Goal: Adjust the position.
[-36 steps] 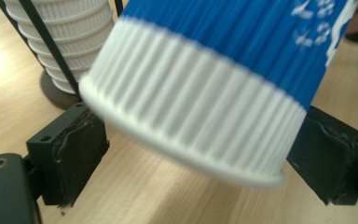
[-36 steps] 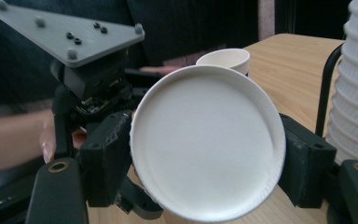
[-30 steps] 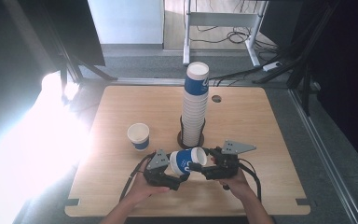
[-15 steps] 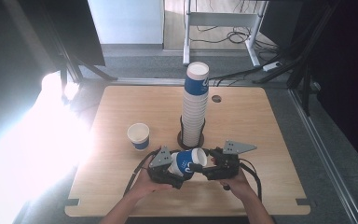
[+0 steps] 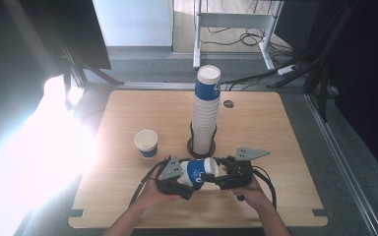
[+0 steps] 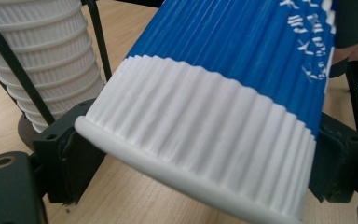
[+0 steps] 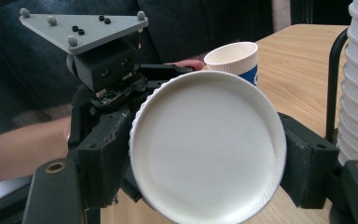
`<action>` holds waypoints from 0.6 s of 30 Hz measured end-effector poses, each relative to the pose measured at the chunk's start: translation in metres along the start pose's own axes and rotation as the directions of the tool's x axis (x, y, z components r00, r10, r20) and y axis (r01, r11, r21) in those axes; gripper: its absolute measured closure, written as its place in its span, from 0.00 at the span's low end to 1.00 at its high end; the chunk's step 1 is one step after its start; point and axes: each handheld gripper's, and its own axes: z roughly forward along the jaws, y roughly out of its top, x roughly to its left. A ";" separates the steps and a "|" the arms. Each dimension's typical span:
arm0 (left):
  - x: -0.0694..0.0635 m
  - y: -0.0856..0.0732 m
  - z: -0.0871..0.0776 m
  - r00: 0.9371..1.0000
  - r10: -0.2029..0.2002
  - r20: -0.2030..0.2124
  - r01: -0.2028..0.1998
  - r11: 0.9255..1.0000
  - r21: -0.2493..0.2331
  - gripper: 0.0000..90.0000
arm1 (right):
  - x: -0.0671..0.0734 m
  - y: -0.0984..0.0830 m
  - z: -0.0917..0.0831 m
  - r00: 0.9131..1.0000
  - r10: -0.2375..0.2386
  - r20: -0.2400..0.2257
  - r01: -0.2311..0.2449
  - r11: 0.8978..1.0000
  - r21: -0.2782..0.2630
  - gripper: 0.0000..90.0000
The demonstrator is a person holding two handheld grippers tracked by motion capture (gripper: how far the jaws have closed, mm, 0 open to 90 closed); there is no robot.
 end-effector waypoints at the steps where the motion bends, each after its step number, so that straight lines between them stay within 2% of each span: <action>1: 0.001 0.000 -0.001 1.000 -0.001 -0.004 0.001 1.000 -0.002 0.13 | 0.000 0.000 0.000 1.000 0.000 0.004 0.000 1.000 0.003 0.28; 4: 0.004 0.000 -0.003 1.000 -0.013 -0.009 0.013 1.000 -0.005 0.13 | 0.001 0.000 0.001 1.000 -0.006 0.014 0.005 1.000 0.012 0.22; 10: 0.008 -0.001 -0.012 0.999 0.017 -0.037 -0.016 1.000 0.023 0.13 | 0.001 0.002 -0.003 0.999 -0.017 0.030 0.017 1.000 0.001 0.20; 15: 0.010 0.001 -0.018 0.996 0.075 -0.044 -0.072 0.994 0.079 0.13 | 0.003 0.002 -0.005 0.999 -0.044 0.031 0.044 0.999 0.015 0.19; 18: 0.010 0.003 -0.021 0.992 0.119 -0.043 -0.113 0.987 0.118 0.13 | 0.005 0.002 -0.003 0.997 -0.066 0.038 0.064 0.997 0.039 0.18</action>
